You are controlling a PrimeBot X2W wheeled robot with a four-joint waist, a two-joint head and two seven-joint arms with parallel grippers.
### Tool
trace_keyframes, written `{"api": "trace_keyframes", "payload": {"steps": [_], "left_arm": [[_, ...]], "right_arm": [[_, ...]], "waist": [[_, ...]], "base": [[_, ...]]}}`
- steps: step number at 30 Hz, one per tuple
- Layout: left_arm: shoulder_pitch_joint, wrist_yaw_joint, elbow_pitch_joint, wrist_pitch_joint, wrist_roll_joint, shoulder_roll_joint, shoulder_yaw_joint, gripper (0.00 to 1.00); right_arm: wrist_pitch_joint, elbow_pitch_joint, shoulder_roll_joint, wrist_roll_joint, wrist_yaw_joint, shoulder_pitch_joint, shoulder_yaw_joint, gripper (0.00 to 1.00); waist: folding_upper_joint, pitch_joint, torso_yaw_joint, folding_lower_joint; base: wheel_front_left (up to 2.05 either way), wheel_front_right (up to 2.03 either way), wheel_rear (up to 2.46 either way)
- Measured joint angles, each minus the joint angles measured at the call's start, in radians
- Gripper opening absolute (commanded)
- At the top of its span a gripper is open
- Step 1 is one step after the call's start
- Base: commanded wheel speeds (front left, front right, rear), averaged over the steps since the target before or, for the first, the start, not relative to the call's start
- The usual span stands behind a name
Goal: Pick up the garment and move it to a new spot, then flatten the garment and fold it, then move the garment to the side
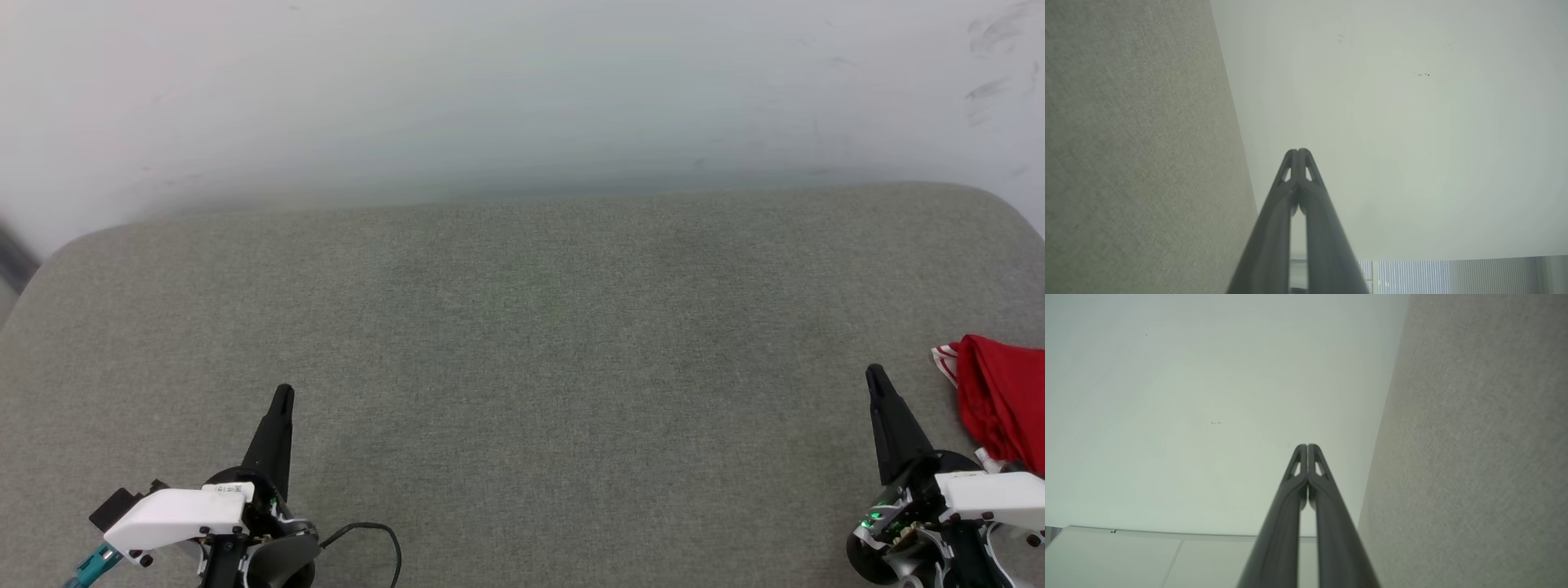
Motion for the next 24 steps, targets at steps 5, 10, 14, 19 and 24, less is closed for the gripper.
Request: {"api": "trace_keyframes", "payload": {"steps": [5, 10, 14, 19, 24], "left_arm": [[0.000, 0.000, 0.000, 0.000, 0.000, 0.000, 0.000, 0.00], [0.000, 0.000, 0.000, 0.000, 0.000, 0.000, 0.000, 0.00], [0.000, 0.000, 0.000, 0.000, 0.000, 0.000, 0.000, 0.00], [0.000, 0.000, 0.000, 0.000, 0.000, 0.000, 0.000, 0.00], [0.000, 0.000, 0.000, 0.000, 0.000, 0.000, 0.000, 0.00]], "right_arm": [[0.000, 0.000, 0.000, 0.000, 0.000, 0.000, 0.000, 0.00], [0.000, 0.000, 0.001, 0.000, 0.000, 0.000, -0.001, 0.00], [0.000, 0.000, 0.001, 0.000, 0.000, 0.000, -0.001, 0.00], [0.003, 0.000, 0.001, 0.000, 0.000, 0.000, -0.002, 0.00], [0.003, 0.000, 0.001, 0.000, 0.000, 0.000, -0.002, 0.00]], "waist": [[0.0000, 0.000, 0.000, 0.0000], [0.0000, 0.000, 0.000, 0.0000], [0.0000, 0.000, 0.000, 0.0000], [0.0000, 0.000, 0.000, 0.0000], [0.0000, 0.000, 0.000, 0.0000]], "base": [[0.00, 0.00, 0.00], [0.00, 0.00, 0.00], [0.00, 0.00, 0.00], [0.00, 0.00, 0.00], [0.00, 0.00, 0.00]]}}
